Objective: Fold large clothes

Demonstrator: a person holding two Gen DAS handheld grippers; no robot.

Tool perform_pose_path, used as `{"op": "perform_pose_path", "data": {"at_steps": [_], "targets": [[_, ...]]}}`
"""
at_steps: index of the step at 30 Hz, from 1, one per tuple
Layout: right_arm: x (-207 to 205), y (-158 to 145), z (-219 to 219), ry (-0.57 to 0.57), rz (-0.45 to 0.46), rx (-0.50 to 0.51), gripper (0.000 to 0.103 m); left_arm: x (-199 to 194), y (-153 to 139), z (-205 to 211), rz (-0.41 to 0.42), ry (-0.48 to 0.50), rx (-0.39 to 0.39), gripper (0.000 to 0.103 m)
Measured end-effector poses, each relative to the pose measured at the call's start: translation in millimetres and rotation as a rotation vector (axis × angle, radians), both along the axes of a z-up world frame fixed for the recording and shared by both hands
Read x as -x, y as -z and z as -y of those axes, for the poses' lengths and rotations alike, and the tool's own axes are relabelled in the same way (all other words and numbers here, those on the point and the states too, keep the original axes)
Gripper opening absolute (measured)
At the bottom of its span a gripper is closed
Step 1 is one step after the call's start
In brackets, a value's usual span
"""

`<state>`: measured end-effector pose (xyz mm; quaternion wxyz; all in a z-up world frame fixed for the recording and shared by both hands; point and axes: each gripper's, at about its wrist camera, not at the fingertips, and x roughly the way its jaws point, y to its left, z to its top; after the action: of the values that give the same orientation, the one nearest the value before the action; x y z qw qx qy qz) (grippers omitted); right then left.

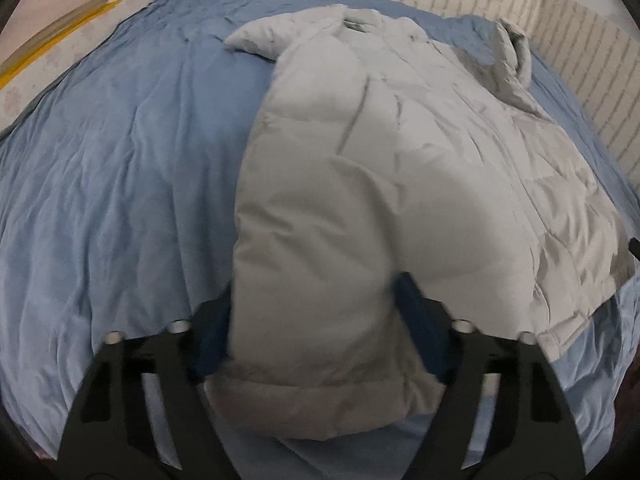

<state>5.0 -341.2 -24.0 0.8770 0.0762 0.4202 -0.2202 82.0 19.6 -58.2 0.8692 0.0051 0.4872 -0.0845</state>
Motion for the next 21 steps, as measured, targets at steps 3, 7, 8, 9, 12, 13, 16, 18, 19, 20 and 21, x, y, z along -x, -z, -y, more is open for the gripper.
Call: {"op": "perform_pose_path", "data": {"at_steps": [3, 7, 8, 9, 12, 13, 16, 18, 19, 20, 21], "targets": [[-8.3, 16.5, 5.5, -0.043, -0.013, -0.100, 0.098, -2.9, -1.2, 2.1, -0.016, 0.034, 0.006, 0.045], [-29.1, 31.3, -13.4, -0.140, -0.080, -0.153, 0.051, -5.8, -3.4, 1.1, -0.027, 0.065, 0.003, 0.035], [-31.5, 32.7, -16.4, -0.153, -0.085, -0.161, 0.030, -6.0, -4.3, -1.2, -0.031, 0.069, 0.007, 0.034], [-33.1, 31.6, -25.6, -0.167, -0.087, -0.169, 0.020, -5.6, -5.5, -4.6, -0.036, 0.069, 0.008, 0.032], [-24.5, 17.0, -53.1, -0.221, -0.067, -0.148, 0.015, -4.5, -10.4, -18.5, -0.042, 0.043, 0.021, 0.027], [-19.9, 12.4, -59.6, -0.237, -0.058, -0.157, 0.014, -3.2, -11.5, -23.9, -0.047, 0.032, 0.040, 0.024], [-3.1, -4.3, -72.9, -0.261, -0.020, -0.185, 0.013, 4.6, -15.6, -38.2, -0.051, 0.018, 0.075, 0.020], [8.0, -11.4, -76.2, -0.268, -0.006, -0.210, 0.012, 12.7, -17.8, -40.3, -0.039, 0.025, 0.049, 0.018], [13.3, -13.9, -78.4, -0.275, -0.008, -0.212, 0.012, 17.1, -19.9, -40.2, -0.031, 0.030, 0.033, 0.017], [20.4, -18.7, -83.5, -0.284, -0.012, -0.198, 0.011, 22.9, -23.4, -40.5, -0.019, 0.035, 0.013, 0.017], [25.0, -20.5, -83.5, -0.292, -0.016, -0.193, 0.011, 25.7, -25.3, -41.8, -0.012, 0.036, 0.004, 0.016]]}}
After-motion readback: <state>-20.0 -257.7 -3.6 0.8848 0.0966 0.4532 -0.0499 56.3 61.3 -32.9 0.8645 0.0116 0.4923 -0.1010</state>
